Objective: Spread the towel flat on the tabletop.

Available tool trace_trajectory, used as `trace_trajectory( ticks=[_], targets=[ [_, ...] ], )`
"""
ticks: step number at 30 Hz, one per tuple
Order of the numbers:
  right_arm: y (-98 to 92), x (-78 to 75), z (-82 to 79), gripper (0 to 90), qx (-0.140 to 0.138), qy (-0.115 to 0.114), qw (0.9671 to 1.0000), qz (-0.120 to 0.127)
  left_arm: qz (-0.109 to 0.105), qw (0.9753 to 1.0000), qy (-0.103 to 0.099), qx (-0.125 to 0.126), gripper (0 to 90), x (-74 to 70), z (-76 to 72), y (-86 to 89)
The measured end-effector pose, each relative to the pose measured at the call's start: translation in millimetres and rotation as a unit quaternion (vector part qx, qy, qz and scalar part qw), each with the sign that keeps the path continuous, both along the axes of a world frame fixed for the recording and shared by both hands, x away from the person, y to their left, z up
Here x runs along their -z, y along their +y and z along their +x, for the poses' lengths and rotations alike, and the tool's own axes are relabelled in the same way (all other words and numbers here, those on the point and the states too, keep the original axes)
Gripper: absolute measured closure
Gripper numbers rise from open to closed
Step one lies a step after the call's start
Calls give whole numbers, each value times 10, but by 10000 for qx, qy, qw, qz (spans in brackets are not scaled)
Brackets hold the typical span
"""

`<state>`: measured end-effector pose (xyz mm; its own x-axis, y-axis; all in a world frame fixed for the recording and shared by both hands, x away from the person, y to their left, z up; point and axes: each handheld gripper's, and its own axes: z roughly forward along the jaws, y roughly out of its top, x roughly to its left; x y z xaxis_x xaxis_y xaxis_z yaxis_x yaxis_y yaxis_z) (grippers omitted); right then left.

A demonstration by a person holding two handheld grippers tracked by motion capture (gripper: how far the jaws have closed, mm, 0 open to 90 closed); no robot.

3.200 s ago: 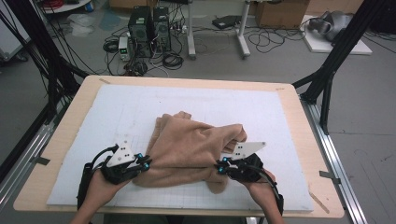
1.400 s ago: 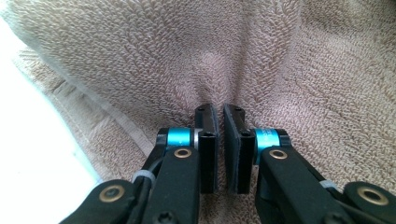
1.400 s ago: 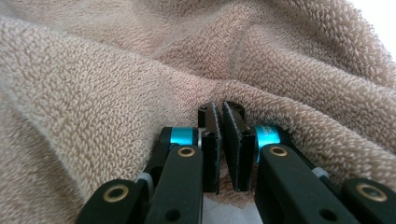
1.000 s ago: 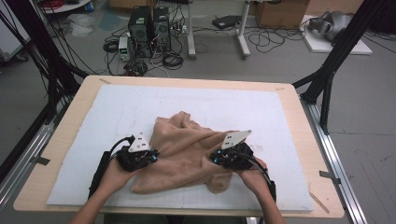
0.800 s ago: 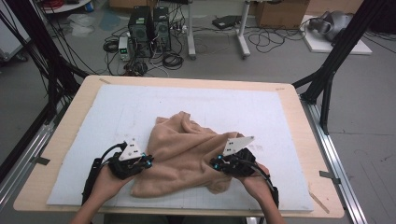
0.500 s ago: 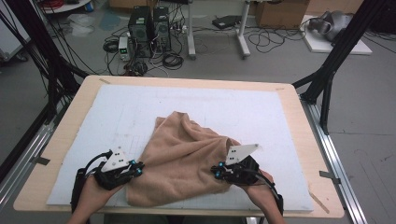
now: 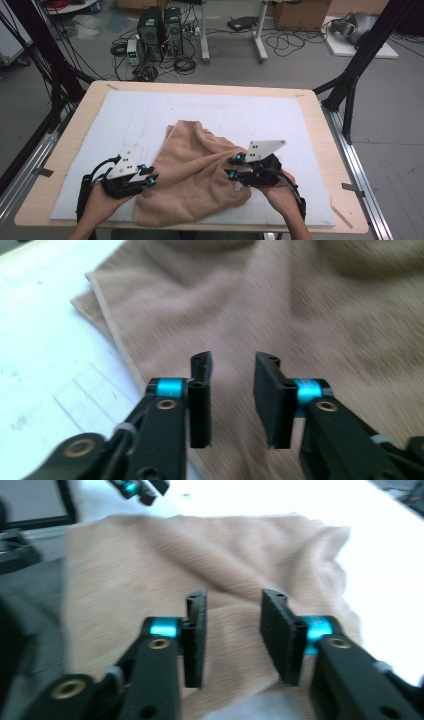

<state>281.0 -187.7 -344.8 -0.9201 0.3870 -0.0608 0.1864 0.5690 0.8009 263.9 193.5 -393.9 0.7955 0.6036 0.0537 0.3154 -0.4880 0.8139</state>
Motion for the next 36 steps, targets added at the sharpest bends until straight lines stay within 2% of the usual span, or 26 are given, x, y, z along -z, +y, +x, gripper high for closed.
trace_trajectory(
  ticks=[3,4,7,10,11,12,14,16,19,21,24,30,36],
  targets=[
    [-6,-8,192,571,203,58,9998,-18,54,9999,90,12,604,12,185,-117],
    [-5,6,260,564,263,108,9996,-27,112,9999,54,-7,598,28,232,-165],
    [15,94,430,533,373,348,9987,-44,313,9993,179,62,564,117,370,-289],
    [35,226,513,532,383,604,9973,-139,697,9961,525,118,540,270,470,-373],
    [34,276,525,536,390,657,9969,-192,782,9945,675,150,537,325,499,-385],
    [27,325,530,571,388,719,9963,-259,778,9933,837,192,539,377,517,-395],
    [5,405,521,707,294,840,9954,-365,725,9939,789,254,586,372,503,-381],
    [-24,493,484,801,116,893,9948,-472,791,9939,690,333,709,361,467,-393],
    [-55,557,425,820,37,914,9947,-474,931,9934,558,371,825,344,419,-413],
    [-76,575,384,820,41,941,9948,-391,936,9938,499,324,840,333,391,-407],
    [-100,582,325,820,-22,941,9951,-302,835,9954,412,245,847,318,330,-340],
    [-68,556,194,821,-215,859,9957,-274,621,9976,299,64,850,296,157,-125],
    [5,528,46,825,-456,783,9954,-305,450,9988,196,-3,851,217,-47,62]
  ],
)
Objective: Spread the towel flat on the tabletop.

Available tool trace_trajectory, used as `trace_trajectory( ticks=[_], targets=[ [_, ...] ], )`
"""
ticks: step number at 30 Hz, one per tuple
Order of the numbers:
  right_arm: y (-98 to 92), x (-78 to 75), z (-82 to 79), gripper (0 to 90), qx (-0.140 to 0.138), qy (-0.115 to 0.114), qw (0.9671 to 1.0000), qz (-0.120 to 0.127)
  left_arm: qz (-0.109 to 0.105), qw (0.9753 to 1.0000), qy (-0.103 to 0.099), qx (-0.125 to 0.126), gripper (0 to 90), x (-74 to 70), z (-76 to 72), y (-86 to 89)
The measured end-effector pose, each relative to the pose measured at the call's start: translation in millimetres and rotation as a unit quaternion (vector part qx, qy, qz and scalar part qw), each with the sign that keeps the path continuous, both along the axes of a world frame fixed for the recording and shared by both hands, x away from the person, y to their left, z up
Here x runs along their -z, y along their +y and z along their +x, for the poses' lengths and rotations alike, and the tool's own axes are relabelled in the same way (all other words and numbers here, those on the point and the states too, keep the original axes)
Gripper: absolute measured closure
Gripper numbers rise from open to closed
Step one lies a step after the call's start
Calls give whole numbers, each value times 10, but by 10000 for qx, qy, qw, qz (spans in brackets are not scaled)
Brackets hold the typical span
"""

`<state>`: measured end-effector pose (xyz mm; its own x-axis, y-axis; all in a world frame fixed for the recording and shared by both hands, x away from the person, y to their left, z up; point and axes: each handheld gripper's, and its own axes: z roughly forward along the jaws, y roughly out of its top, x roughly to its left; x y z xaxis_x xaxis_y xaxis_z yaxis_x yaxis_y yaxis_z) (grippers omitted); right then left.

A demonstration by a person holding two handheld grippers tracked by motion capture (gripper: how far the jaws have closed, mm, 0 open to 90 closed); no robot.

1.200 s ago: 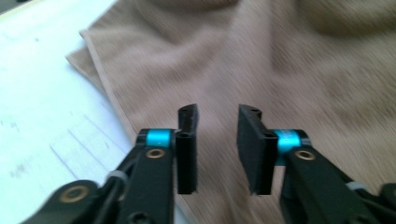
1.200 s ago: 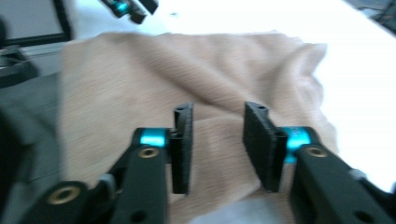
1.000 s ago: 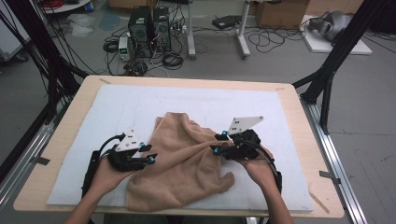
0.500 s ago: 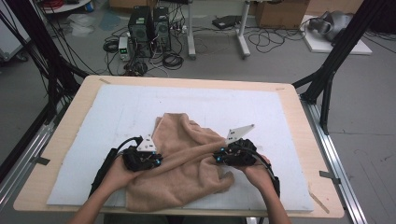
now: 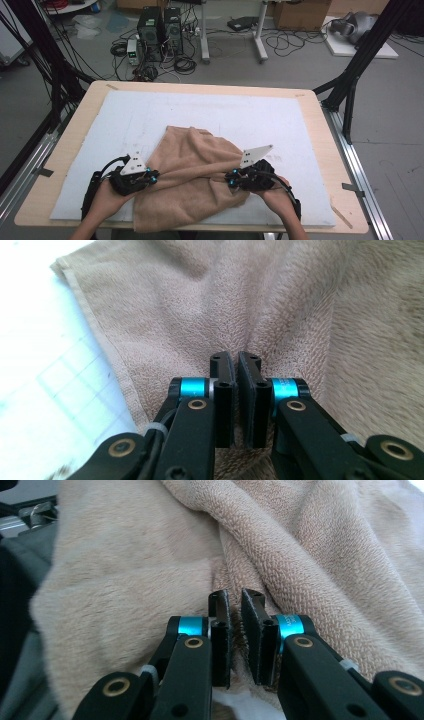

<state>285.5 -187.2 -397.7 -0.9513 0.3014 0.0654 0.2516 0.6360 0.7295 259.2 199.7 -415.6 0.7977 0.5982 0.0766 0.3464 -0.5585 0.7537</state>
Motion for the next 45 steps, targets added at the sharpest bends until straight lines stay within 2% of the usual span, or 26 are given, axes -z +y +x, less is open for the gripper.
trace_trajectory(
  ticks=[3,7,10,15,18,21,24,27,29,31,33,35,38,41,45],
  targets=[
    [9,-18,-79,827,-60,-14,10000,1,-70,10000,-12,-12,852,-3,-104,59],
    [3,-39,-136,817,-99,-35,9999,10,-45,10000,10,66,851,1,-194,73],
    [-21,-110,-139,759,-123,-17,9997,193,-80,9999,-21,91,840,-54,-192,66],
    [-115,-376,-96,676,7,-256,9981,556,-237,9995,-172,127,719,-219,-86,37],
    [-171,-508,3,649,226,-382,9972,608,-329,9991,-244,95,668,-289,33,5],
    [-196,-568,107,622,413,-501,9961,599,-383,9989,-255,-32,647,-299,164,-37],
    [-168,-482,254,592,588,-332,9967,440,-215,9994,-239,-107,633,-232,281,-102],
    [-100,-313,339,570,600,-125,9977,302,48,9997,-178,-152,633,-126,351,-156],
    [-46,-198,353,568,584,-51,9981,214,104,9998,-56,-160,638,-55,371,-157],
    [3,-85,349,608,539,50,9985,72,203,9997,1,-164,667,12,368,-141],
    [36,18,332,681,440,120,9989,-70,183,9996,119,-161,679,80,355,-103],
    [48,100,305,758,335,232,9990,-160,294,9990,266,-188,700,140,336,-80],
    [38,173,252,815,249,289,9992,-145,251,9992,252,-166,714,169,282,-42],
    [9,195,194,827,226,295,9993,-19,159,9992,288,-211,722,190,229,-2],
    [-9,199,91,830,170,276,9995,-23,117,9992,333,-209,730,196,154,37]
  ],
)
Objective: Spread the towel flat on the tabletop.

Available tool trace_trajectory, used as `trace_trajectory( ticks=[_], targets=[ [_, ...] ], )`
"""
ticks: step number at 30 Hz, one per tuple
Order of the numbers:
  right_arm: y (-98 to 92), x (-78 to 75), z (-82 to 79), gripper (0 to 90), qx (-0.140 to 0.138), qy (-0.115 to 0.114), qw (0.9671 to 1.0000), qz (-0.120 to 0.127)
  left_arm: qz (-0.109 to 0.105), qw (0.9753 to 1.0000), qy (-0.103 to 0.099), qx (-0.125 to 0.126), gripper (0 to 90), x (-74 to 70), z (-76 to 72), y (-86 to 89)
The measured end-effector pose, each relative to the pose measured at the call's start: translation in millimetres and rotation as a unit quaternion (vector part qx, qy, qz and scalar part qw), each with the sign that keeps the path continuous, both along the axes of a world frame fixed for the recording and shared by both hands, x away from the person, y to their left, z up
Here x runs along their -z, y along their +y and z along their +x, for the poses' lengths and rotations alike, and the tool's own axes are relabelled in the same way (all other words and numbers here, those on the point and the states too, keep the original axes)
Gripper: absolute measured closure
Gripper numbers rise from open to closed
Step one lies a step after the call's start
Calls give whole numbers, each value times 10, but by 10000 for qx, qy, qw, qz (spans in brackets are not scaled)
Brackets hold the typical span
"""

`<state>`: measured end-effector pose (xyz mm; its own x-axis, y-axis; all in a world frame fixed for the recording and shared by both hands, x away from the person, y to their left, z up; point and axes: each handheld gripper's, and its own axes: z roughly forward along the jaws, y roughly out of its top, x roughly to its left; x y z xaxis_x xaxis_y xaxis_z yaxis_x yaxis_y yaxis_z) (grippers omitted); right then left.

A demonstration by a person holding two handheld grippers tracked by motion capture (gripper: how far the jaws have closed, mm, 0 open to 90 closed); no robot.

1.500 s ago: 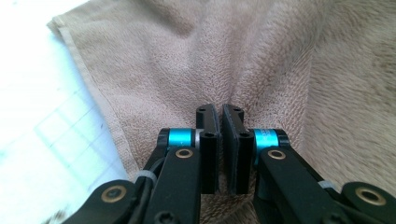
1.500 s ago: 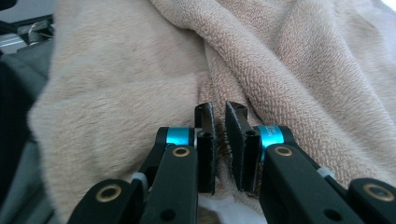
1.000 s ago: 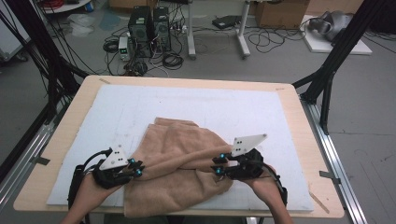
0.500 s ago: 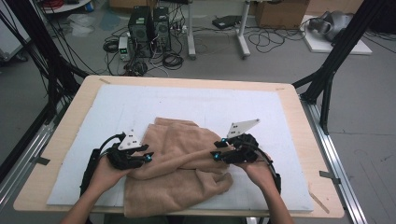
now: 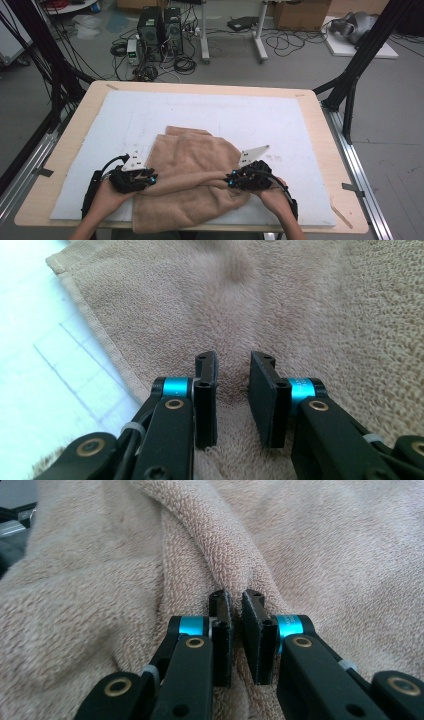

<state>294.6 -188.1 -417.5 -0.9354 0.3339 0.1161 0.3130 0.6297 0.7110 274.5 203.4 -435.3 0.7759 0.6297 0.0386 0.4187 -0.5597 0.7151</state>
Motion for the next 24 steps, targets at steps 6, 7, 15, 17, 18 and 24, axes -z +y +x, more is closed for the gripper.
trace_trajectory(
  ticks=[6,7,15,17,18,24],
  targets=[
    [-13,-44,-53,769,-13,-27,10000,25,-84,10000,6,46,726,-29,-27,15],
    [-21,-77,-43,725,10,-95,9999,44,-110,9999,-21,40,718,-53,-14,13],
    [-173,-418,238,575,517,-408,9970,419,-276,9984,-443,-233,650,-288,227,-30],
    [-203,-426,323,559,706,-456,9959,335,-236,9982,-470,-294,629,-290,299,-53],
    [-208,-408,358,546,819,-468,9952,262,-205,9983,-450,-323,613,-283,332,-70],
    [-219,-166,476,503,1138,-350,9928,-134,33,9984,-263,-495,522,-173,485,-111]
  ],
)
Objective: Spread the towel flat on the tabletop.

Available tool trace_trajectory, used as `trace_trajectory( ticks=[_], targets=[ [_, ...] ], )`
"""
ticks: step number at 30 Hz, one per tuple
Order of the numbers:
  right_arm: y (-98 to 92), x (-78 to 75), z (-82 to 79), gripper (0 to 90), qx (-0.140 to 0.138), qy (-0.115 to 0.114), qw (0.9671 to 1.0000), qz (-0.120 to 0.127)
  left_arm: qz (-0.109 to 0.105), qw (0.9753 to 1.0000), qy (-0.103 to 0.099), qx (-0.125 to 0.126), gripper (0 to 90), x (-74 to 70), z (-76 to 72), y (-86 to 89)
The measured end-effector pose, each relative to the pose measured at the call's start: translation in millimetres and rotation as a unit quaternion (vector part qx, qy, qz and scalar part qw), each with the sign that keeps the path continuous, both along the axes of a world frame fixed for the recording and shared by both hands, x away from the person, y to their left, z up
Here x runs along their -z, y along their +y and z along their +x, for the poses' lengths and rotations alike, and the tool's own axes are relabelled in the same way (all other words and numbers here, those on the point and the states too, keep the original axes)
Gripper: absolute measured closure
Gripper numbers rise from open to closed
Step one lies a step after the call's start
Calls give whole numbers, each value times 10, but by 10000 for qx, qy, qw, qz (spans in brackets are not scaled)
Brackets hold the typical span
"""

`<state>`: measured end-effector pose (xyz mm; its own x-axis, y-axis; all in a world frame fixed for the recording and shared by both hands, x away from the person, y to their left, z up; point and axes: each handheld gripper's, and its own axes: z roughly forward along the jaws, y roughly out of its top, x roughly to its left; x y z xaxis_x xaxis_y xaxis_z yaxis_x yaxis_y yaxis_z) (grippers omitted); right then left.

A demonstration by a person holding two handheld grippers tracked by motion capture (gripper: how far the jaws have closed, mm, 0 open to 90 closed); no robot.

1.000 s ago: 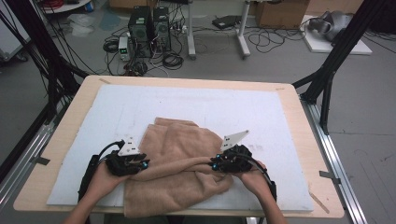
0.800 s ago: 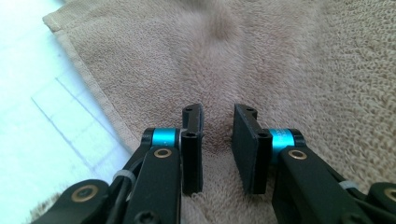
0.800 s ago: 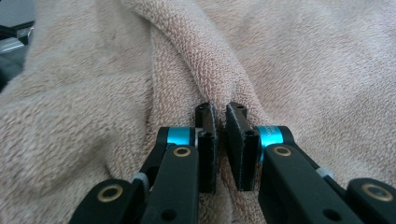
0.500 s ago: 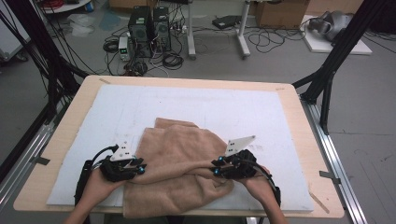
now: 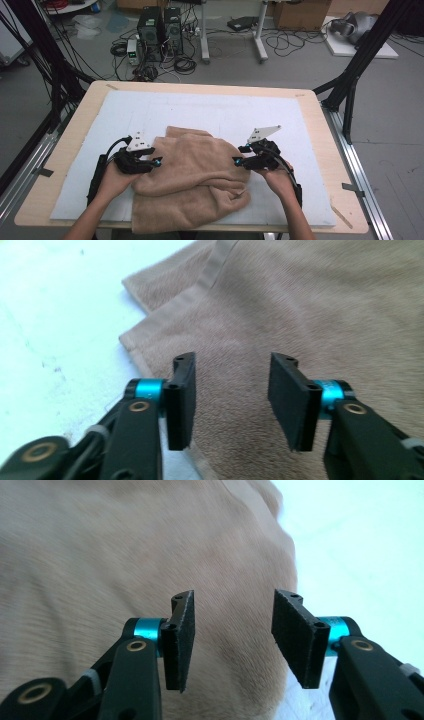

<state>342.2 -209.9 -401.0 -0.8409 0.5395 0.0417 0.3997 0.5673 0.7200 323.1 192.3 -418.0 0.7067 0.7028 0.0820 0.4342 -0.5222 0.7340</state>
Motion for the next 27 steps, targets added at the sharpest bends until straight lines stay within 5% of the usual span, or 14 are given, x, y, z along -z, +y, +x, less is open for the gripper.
trace_trajectory(
  ticks=[6,10,15,20,24,27],
  targets=[
    [-103,278,103,498,350,493,9981,-118,123,9990,414,-118,488,113,118,9],
    [-48,308,115,617,217,466,9984,-217,-39,9978,658,-30,546,153,155,28],
    [-7,269,82,787,-21,362,9990,-246,22,9980,619,148,713,140,113,-13],
    [-7,199,45,815,-158,295,9993,-161,29,9980,607,144,828,121,103,-5],
    [-17,129,46,819,-247,346,9991,-88,76,9991,395,101,848,73,67,0],
    [-24,66,71,821,-367,396,9985,-5,-97,9997,239,-19,850,6,64,31]
  ],
)
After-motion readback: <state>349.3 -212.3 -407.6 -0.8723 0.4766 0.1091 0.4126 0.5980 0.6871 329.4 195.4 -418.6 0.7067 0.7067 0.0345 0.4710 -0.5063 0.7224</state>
